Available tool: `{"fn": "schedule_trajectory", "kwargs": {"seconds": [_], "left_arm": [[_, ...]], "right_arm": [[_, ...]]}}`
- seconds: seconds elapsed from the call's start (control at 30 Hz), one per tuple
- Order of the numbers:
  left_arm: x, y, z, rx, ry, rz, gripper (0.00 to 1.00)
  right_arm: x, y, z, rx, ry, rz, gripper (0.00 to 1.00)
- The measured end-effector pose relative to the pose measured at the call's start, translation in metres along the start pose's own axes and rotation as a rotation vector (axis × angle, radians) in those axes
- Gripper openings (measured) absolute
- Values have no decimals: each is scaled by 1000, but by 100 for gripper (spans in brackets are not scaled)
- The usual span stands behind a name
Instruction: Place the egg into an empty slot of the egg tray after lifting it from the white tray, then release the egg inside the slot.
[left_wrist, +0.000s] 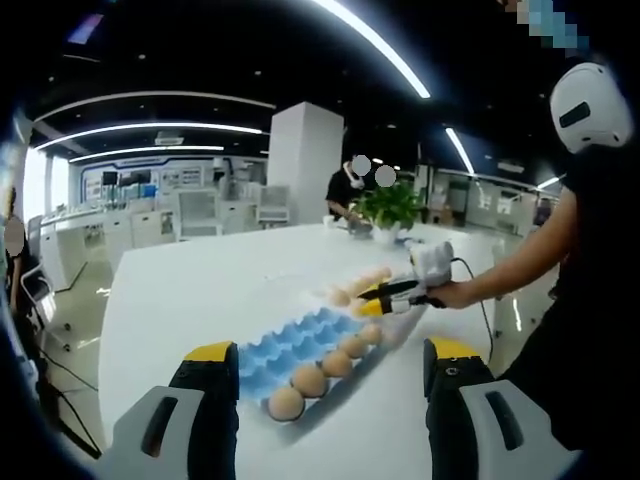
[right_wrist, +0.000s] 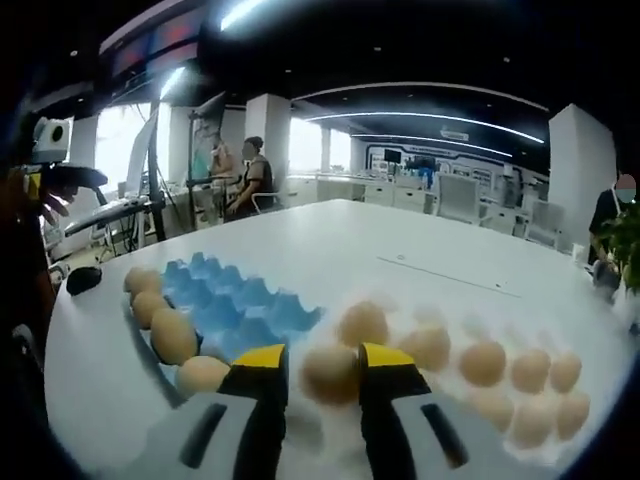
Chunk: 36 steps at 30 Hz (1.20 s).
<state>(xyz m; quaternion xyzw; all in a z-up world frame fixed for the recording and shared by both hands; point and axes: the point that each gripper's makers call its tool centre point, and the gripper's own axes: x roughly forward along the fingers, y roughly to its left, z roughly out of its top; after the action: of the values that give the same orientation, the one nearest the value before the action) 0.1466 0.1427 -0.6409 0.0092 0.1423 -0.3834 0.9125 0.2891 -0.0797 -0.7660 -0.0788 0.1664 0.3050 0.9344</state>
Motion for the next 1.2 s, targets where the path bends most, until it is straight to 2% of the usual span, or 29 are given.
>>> {"fn": "schedule_trajectory", "kwargs": {"seconds": [0.07,0.2,0.43,0.47,0.67,0.8,0.93,1.2], "left_arm": [[1,0,1,0,-1,-2,76],[2,1,2,2,-3,-4,76],[2,2,2,3,-5,-6,75],[1,3,2,2,-6,-5,75],[1,5,1,-1,-5,-3,75],[2,4,0,-2,-4,-9,75],[2,5,0,-5,-7,-5,75],[1,7,-2,-7,0,-3,75]], "right_arm": [[0,-3,0,-5,12,-36,26],[1,-7,-1,6,19,-49,22],[3,-3,-8,-189,118,-70,25],[3,-4,-8,-126,115,-73,25],[3,-5,-8,-141,139,-63,25],[2,-5,-10,-95,142,-75,24],[2,-5,-10,-120,126,-67,24],[-2,-8,-5,-81,78,-65,22]]}}
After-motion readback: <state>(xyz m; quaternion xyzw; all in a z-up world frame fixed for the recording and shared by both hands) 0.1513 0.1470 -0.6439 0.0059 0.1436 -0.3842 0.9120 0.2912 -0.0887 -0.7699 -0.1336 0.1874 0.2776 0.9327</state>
